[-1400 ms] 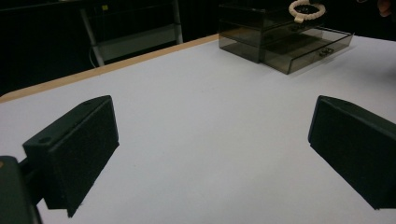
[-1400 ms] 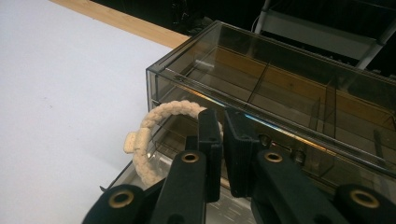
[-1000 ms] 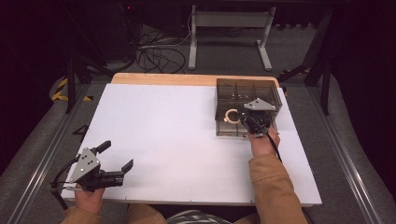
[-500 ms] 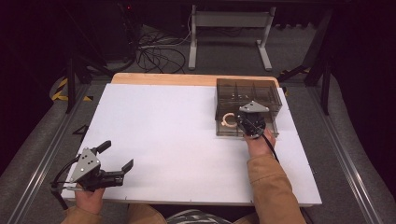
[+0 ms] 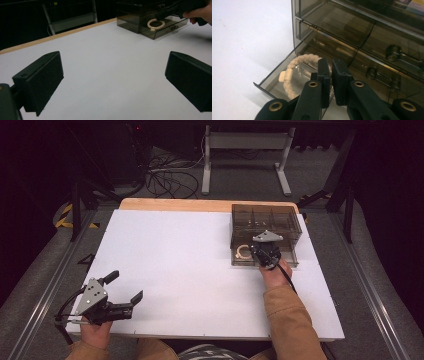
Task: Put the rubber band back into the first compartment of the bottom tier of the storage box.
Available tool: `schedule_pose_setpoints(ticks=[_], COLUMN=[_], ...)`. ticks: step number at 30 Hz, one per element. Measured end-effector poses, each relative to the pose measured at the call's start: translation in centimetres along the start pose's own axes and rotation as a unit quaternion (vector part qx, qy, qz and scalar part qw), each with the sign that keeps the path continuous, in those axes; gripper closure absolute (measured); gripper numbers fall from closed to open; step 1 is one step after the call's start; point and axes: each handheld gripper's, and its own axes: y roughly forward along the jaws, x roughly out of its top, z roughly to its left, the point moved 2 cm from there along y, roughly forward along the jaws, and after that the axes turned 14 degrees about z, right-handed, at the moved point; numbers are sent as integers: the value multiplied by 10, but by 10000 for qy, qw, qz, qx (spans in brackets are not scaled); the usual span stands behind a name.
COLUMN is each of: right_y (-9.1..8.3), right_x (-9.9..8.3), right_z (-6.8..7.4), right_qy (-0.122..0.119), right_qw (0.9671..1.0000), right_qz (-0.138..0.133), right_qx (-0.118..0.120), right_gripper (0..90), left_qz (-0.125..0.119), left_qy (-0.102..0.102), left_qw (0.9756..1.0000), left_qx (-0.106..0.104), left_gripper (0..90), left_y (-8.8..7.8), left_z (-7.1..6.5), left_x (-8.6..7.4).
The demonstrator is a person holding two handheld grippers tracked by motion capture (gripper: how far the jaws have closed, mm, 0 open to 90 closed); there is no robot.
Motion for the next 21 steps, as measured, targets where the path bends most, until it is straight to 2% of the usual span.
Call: schedule_pose_setpoints(ticks=[13, 16, 21], right_y=[9, 8, 4], right_x=[-1, 0, 1], right_z=[3, 2, 0], right_qy=[-22, 8, 19], right_qw=[9999, 9998, 9993], right_qz=[134, 43, -73], right_qx=[85, 202, 367], right_gripper=[837, 662, 515], left_qz=[13, 16, 12], left_qy=[-45, -49, -32], left_qw=[10000, 10000, 10000], left_qx=[8, 0, 2], left_gripper=[22, 22, 22], left_y=[-1, -1, 0], left_z=[0, 0, 1], left_x=[-1, -1, -1])
